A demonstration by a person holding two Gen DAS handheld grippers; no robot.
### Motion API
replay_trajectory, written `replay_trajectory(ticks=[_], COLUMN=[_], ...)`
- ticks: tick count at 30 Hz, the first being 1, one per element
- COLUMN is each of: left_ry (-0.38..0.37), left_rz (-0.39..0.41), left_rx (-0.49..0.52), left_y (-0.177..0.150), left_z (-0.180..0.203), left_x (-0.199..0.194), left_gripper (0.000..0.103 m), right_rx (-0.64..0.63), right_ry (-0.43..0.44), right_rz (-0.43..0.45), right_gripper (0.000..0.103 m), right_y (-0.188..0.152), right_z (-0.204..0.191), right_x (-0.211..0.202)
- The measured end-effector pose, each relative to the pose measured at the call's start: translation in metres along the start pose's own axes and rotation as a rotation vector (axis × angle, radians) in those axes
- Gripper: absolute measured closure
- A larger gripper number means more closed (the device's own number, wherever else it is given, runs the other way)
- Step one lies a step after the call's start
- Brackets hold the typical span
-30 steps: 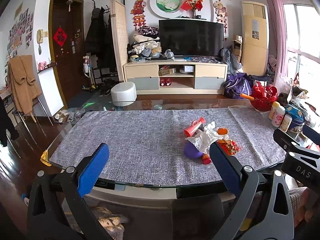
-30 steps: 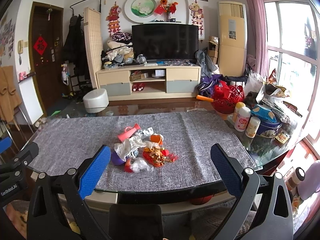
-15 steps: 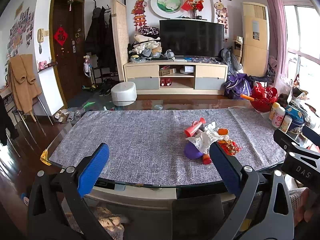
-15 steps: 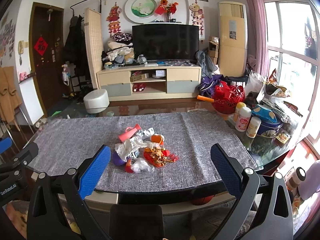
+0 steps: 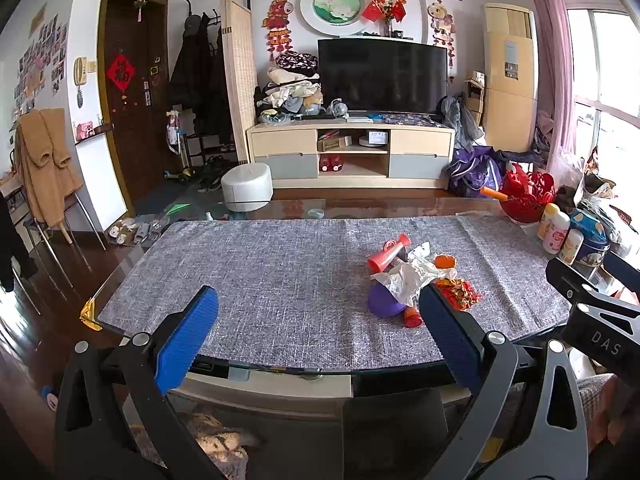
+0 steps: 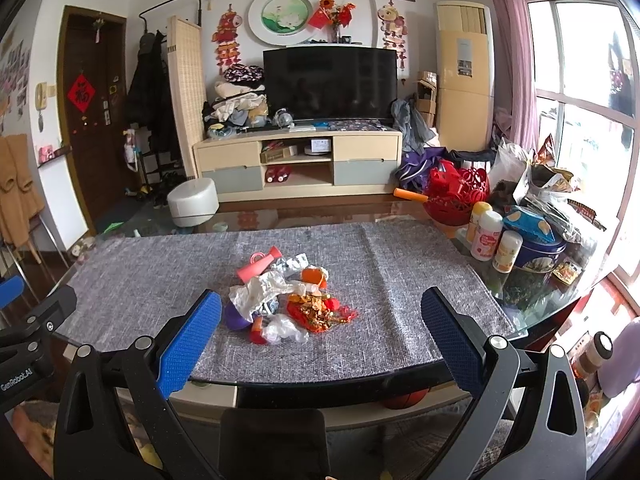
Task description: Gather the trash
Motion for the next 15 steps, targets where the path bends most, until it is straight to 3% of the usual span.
replay_trajectory(ticks=[15], left_ry=[0.004], left_rz=[-0.008], left_rx=[-0.001], left_y=[-0.0008], left_z=[0.0004], left_x=[0.0017], left_gripper=[0.008], right_rx=[0.001], right_ry=[-0.004], right_rz=[-0.005], right_gripper=[0.003], right_y=[-0.0019], right_z=[0.0010], right_x=[0.0007])
Point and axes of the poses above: each gripper's, at about its wrist camera, not at the fingertips, and x roughly the way its jaws point, z to its right, y to its top, the point moved 2 cm from there along x, roughly the way its jaws point, and after that the axes turned 5 degrees about -y, right-handed, at the moved point
